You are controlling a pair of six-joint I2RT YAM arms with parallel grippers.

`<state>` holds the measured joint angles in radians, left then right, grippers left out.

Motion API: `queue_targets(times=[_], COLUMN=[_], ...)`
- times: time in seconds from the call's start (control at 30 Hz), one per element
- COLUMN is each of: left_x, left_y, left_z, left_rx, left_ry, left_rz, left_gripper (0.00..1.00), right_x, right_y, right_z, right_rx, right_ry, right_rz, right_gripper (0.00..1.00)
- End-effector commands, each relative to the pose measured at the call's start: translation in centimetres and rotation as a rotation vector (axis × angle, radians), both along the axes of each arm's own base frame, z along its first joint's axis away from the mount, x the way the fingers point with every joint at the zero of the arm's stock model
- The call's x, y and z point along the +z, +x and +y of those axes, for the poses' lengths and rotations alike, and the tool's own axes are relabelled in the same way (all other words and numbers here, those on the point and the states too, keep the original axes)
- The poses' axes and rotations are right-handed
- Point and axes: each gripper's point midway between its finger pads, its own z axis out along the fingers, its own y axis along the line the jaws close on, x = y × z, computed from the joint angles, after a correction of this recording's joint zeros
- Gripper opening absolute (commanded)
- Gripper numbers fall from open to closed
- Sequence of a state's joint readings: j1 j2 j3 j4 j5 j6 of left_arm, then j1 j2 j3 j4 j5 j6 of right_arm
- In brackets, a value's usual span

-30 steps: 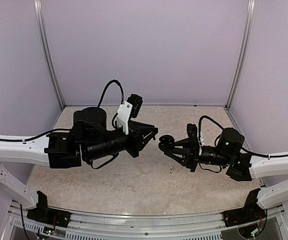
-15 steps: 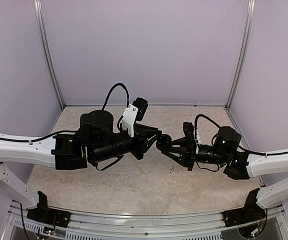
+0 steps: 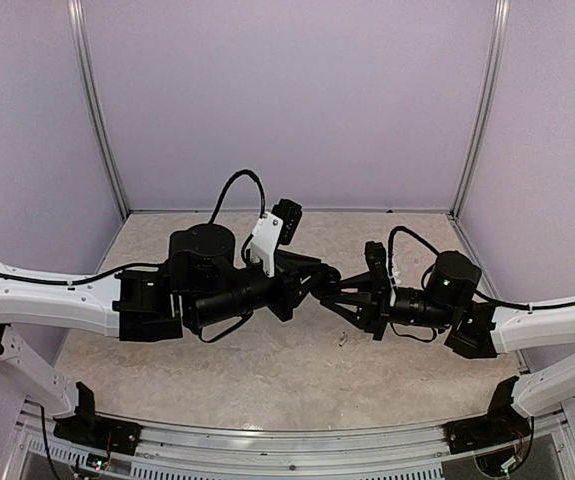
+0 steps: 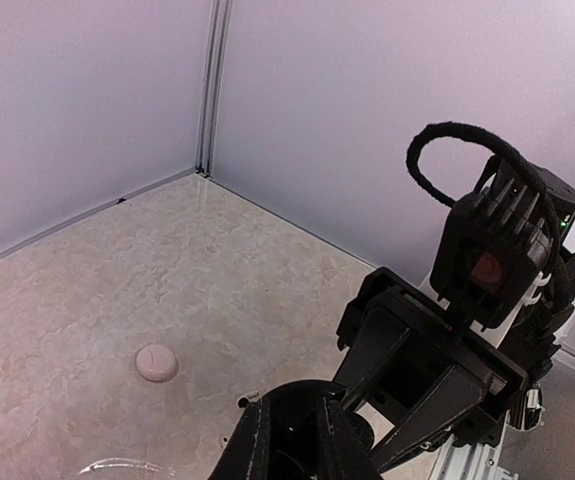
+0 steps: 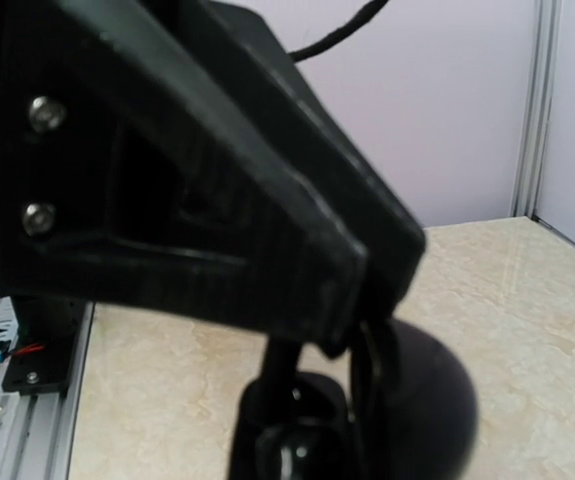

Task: Insert the wireless bluetooth earbuds into the charging case
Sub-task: Place the left earbud in the left side groove of the charging case.

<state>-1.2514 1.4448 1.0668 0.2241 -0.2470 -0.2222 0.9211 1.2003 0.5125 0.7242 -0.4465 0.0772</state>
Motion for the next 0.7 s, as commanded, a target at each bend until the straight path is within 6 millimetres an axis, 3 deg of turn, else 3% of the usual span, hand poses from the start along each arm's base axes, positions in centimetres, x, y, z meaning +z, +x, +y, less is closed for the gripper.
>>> queue_targets(times=[0.0,0.67], left_x=[0.7,-1.2], left_y=[-0.3,0.3], left_z=[-0.8,-0.4], left_rx=[-0.020,0.022], left_ry=[-0.022,0.054], left_rz=[-0.011,-0.020], left_gripper=[0.15,0.15], right_x=[2.2,2.7], right_y=[-0.3,-1.1], right_z=[0.3,0.1], right_rx=[0.013,0.045], right_ry=[0.057,0.072], right_rz=[-0.028,-0.046], right_gripper=[0.00,0.00])
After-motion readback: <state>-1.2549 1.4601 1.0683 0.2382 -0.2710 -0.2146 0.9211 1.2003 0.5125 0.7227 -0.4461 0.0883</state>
